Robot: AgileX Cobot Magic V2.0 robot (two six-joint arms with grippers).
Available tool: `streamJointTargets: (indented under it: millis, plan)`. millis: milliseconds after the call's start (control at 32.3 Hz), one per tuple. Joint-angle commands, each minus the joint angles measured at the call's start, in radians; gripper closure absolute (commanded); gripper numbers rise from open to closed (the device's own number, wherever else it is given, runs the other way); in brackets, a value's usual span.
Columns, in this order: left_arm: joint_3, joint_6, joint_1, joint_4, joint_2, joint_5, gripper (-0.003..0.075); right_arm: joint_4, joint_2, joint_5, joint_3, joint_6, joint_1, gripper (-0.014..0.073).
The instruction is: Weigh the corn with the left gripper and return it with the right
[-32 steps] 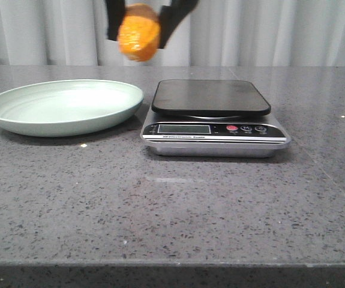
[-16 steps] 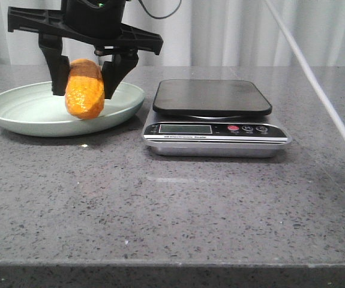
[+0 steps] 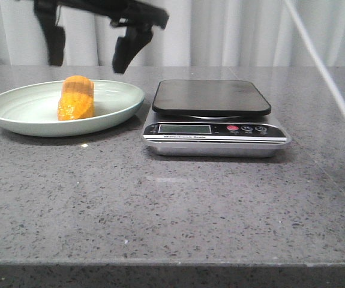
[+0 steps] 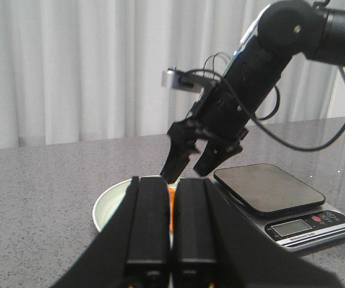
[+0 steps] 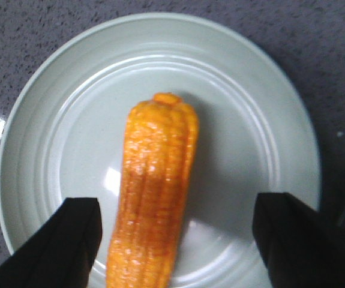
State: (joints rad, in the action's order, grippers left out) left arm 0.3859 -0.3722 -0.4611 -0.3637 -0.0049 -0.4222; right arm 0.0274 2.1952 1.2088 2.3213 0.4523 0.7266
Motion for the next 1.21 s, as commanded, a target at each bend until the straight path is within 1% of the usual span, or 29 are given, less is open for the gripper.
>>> streamJointTargets:
  millis: [0, 186, 403, 527, 620, 775, 868, 1054, 1178]
  plan:
    - [0.025, -0.002, 0.001, -0.002, -0.01, 0.076, 0.0594, -0.027, -0.112, 0.043, 0.049, -0.033, -0.041, -0.0021]
    - [0.025, -0.002, 0.001, -0.002, -0.01, 0.076, 0.0594, -0.117, -0.204, 0.136, 0.046, -0.081, -0.099, -0.0021]
    - [0.025, -0.002, 0.001, -0.002, -0.01, 0.076, 0.0594, -0.119, -0.358, 0.132, -0.051, -0.165, -0.171, -0.0021]
    - [0.025, -0.002, 0.001, -0.002, -0.01, 0.076, 0.0594, -0.119, -0.474, 0.089, -0.173, -0.197, -0.21, -0.0021]
    - [0.025, -0.002, 0.001, -0.002, -0.01, 0.076, 0.0594, -0.119, -0.567, 0.037, -0.286, -0.214, -0.236, -0.0021]
    - [0.025, -0.002, 0.001, -0.002, -0.01, 0.076, 0.0594, -0.119, -0.768, -0.092, -0.56, -0.216, -0.277, -0.0021]
    - [0.025, -0.002, 0.001, -0.002, -0.01, 0.076, 0.0594, -0.124, -0.912, -0.164, -0.753, -0.216, -0.294, -0.0021]
    - [0.025, -0.002, 0.001, -0.002, -0.01, 0.076, 0.0594, -0.155, -1.174, -0.278, -1.059, -0.216, -0.295, -0.0021]
    - [0.025, -0.002, 0.001, -0.002, -0.01, 0.074, 0.0594, -0.165, -1.338, -0.359, -1.223, -0.216, -0.295, -0.0021]
